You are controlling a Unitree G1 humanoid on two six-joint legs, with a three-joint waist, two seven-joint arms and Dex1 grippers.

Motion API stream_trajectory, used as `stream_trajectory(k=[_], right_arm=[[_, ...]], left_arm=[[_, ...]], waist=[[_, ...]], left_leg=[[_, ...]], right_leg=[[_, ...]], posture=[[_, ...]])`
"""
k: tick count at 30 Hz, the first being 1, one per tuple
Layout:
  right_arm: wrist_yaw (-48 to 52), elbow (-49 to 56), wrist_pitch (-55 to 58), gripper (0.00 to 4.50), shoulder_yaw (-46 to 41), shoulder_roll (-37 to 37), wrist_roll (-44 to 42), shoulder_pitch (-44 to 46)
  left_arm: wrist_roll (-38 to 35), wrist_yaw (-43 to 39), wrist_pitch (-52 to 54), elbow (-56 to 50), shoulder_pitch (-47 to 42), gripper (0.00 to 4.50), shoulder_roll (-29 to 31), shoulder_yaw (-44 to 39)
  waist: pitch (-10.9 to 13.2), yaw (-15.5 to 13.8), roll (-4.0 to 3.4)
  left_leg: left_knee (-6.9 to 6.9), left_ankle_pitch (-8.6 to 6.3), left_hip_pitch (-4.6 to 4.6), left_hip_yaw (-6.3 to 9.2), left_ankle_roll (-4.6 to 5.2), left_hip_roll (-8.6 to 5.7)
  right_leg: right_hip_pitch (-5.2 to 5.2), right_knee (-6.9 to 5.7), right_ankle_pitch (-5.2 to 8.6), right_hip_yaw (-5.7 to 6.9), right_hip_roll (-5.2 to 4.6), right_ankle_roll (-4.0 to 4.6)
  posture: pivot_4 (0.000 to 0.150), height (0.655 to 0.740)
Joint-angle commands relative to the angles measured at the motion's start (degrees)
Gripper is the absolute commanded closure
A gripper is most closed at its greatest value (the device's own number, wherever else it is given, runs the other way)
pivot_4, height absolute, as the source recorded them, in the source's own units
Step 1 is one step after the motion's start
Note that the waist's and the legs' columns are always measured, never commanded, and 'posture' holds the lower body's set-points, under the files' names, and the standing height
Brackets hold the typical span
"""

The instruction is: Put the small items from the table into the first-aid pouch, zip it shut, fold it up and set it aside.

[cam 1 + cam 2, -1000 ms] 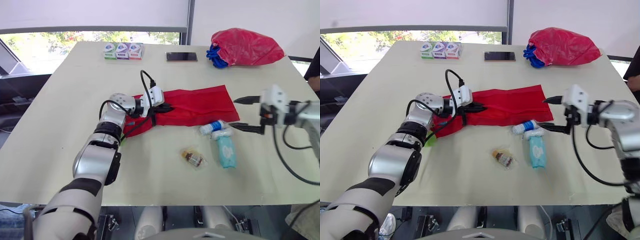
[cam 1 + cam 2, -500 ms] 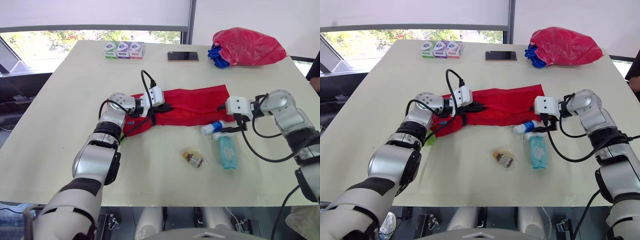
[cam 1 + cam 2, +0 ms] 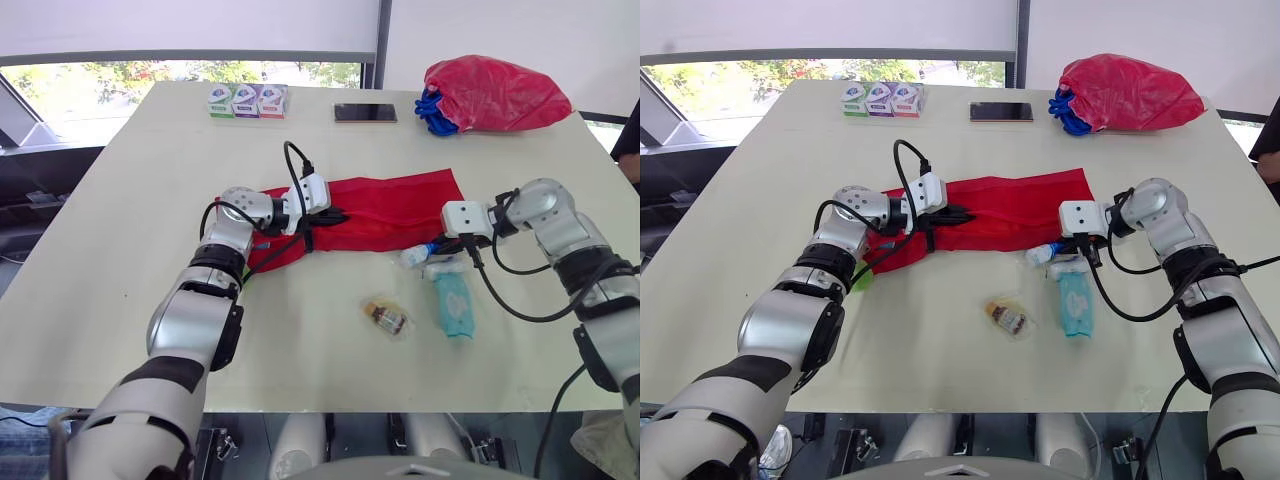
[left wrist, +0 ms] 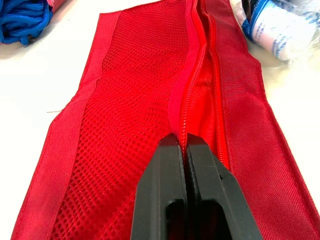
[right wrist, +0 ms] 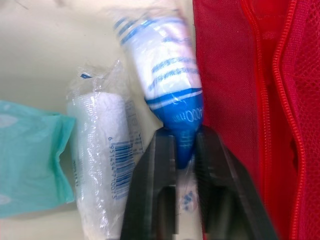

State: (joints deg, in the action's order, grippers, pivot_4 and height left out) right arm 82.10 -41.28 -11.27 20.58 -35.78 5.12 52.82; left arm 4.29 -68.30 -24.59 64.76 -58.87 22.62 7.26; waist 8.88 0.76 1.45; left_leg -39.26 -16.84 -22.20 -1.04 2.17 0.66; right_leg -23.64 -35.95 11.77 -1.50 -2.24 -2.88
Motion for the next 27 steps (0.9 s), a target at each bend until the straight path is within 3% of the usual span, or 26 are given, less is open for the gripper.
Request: stream_trajectory(k=[1,9,14,18,21,27], right_arm=[[2.9,6.8,8.6,4.49,-4.3,-0.9,-5.9,-0.7],[-7.4,31.0,46.0,4.49,-8.5,2.9,-14.6,-8.6],[-17.6,38.2,72.1,4.49,-9.0,6.0,-17.2,-8.8],[-25.8,38.0,92.9,4.49,-14.5,12.1,-20.8,-6.5],[-30.5,36.8,101.3,4.49,-19.0,16.3,-21.9,-5.7],[-43.5,26.6,103.8,4.49,-32.6,24.9,-26.6,-2.6]], left_arm=[[-1.5,-0.1,-0.6,-1.4,-0.4,4.50,-0.4,-1.1],[-1.9,0.0,-0.2,-1.4,-0.5,4.50,-0.8,-1.6],[-2.4,-0.2,0.1,-1.3,-0.8,4.50,-0.9,-1.7],[-2.9,-0.3,0.4,-1.5,-1.0,4.50,-0.9,-1.8],[-3.2,-0.4,0.5,-1.6,-1.1,4.50,-1.0,-1.9],[-3.8,-0.5,0.4,-2.3,-0.7,4.50,-1.2,-1.9]], waist=[[0.0,0.0,0.00],[0.0,-0.1,-0.01],[0.0,-0.2,-0.02],[0.0,-0.1,-0.02],[0.0,-0.1,-0.04],[0.0,-0.1,-0.05]], left_leg=[[0.00,0.00,0.00,0.01,0.00,0.00],[-0.01,-0.02,-0.02,0.32,0.04,0.01],[-0.02,-0.03,-0.07,0.42,0.05,-0.03],[-0.03,-0.03,-0.09,0.49,0.05,-0.06],[-0.03,-0.03,-0.15,0.55,0.05,-0.07],[-0.04,-0.03,-0.31,0.64,0.05,-0.14]], right_leg=[[0.00,-0.01,0.00,0.00,0.00,0.00],[-0.01,-0.03,0.00,0.02,-0.03,0.01],[-0.02,-0.06,-0.01,0.11,-0.08,0.01],[-0.03,-0.09,-0.01,0.18,-0.10,0.02],[-0.10,-0.14,-0.01,0.23,-0.10,0.02],[-0.16,-0.22,-0.01,0.32,-0.12,0.01]], posture=[[0.150,0.7400],[0.150,0.7400],[0.150,0.7400],[0.150,0.7400],[0.150,0.7400],[0.150,0.7400]])
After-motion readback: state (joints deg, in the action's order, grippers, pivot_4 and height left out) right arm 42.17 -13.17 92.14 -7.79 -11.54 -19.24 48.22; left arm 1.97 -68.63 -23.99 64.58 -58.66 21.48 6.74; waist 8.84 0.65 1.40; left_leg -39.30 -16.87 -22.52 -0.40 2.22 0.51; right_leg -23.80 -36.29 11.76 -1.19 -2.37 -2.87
